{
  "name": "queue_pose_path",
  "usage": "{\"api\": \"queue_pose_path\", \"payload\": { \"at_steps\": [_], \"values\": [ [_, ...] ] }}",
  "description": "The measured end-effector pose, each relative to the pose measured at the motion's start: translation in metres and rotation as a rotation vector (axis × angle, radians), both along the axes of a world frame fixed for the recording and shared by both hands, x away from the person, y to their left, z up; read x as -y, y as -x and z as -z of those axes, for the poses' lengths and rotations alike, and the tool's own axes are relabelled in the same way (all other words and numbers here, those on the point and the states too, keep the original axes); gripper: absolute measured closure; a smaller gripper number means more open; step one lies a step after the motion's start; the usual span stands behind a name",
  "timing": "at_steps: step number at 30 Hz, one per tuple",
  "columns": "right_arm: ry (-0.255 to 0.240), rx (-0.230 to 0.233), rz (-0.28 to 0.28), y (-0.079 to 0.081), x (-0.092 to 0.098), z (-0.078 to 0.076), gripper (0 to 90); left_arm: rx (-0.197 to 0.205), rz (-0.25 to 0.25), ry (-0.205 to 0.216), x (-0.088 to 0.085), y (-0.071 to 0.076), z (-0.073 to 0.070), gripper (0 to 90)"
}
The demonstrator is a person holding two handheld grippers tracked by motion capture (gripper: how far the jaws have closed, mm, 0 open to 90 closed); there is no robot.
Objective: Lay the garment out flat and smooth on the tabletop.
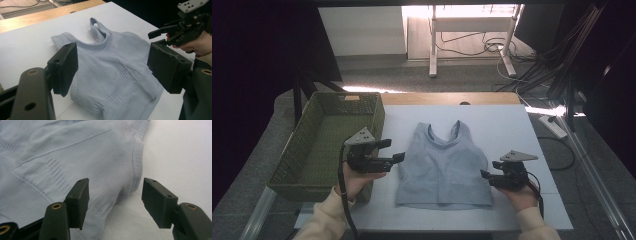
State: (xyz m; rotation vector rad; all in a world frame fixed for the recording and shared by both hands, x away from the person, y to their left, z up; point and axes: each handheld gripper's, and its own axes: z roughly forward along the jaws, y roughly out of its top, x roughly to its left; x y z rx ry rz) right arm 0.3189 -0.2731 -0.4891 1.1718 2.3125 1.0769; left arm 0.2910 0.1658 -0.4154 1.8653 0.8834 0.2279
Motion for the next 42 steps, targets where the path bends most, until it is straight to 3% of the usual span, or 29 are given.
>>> {"api": "queue_pose_path", "payload": {
  "at_steps": [25, 28, 42],
  "values": [
    [0.079, -0.051, 0.011, -0.006, -0.003, 0.012, 38.2, -0.001, 0.004, -0.012, 0.002, 0.001, 0.001, 25.5],
    [0.068, -0.058, 0.010, -0.006, -0.004, 0.012, 38.1, -0.005, 0.003, -0.013, 0.002, 0.000, 0.002, 25.6],
    [0.107, -0.123, -0.005, -0.009, -0.014, 0.021, 40.3, -0.006, 0.010, -0.015, 0.004, 0.000, 0.003, 25.6]
  ]
}}
